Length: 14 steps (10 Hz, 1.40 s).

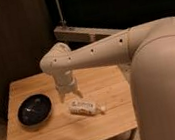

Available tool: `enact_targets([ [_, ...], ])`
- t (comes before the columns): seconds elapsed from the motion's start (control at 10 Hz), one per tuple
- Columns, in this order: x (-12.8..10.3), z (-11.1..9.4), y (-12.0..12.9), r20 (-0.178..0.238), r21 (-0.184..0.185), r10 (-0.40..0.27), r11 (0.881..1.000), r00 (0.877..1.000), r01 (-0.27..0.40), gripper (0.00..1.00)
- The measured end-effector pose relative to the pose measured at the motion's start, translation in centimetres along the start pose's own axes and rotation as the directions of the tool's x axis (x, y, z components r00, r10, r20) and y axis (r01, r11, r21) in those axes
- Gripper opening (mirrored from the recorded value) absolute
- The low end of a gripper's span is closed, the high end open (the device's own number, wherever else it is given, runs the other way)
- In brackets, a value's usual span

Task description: Place the bottle in the ceramic bowl

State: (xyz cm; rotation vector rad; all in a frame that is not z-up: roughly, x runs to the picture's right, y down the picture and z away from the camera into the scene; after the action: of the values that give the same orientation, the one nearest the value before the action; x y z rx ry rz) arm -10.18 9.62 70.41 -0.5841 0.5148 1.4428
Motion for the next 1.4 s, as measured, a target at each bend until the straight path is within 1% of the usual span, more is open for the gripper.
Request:
enact_targets([
  [0.1, -0.2, -0.2, -0.2, 0.025, -0.012, -0.032, 0.999, 0.999, 0.032, 0.65],
  [0.2, -0.7, -0.5, -0.3, 0.062, 0.006, -0.086, 0.996, 0.994, 0.085, 0.65],
  [0.3, -1.1, -1.0, -0.1, 0.098, 0.037, -0.184, 0.983, 0.978, 0.181, 0.65],
  [0.4, -1.7, -1.8, -0.5, 0.152, 0.083, -0.325, 0.945, 0.933, 0.316, 0.65],
  [0.5, -2.3, -2.7, -0.9, 0.19, 0.119, -0.422, 0.906, 0.886, 0.406, 0.65],
  [0.6, -2.9, -3.7, -0.9, 0.229, 0.156, -0.536, 0.844, 0.812, 0.513, 0.65],
  [0.7, -3.6, -4.8, -1.2, 0.263, 0.184, -0.632, 0.775, 0.729, 0.605, 0.65],
  [0.8, -4.8, -5.9, -2.5, 0.28, 0.213, -0.725, 0.687, 0.63, 0.695, 0.65],
  [0.9, -5.5, -6.4, -2.6, 0.295, 0.203, -0.764, 0.636, 0.573, 0.744, 0.65],
  [1.0, -6.5, -6.9, -3.4, 0.311, 0.188, -0.787, 0.601, 0.533, 0.777, 0.65],
  [1.1, -7.4, -7.2, -4.5, 0.323, 0.156, -0.783, 0.598, 0.532, 0.786, 0.65],
  [1.2, -7.9, -7.2, -4.8, 0.332, 0.107, -0.772, 0.601, 0.541, 0.792, 0.65],
  [1.3, -8.2, -7.0, -5.6, 0.33, 0.072, -0.765, 0.605, 0.554, 0.793, 0.65],
  [1.4, -8.4, -6.3, -7.0, 0.312, 0.046, -0.752, 0.622, 0.58, 0.782, 0.65],
])
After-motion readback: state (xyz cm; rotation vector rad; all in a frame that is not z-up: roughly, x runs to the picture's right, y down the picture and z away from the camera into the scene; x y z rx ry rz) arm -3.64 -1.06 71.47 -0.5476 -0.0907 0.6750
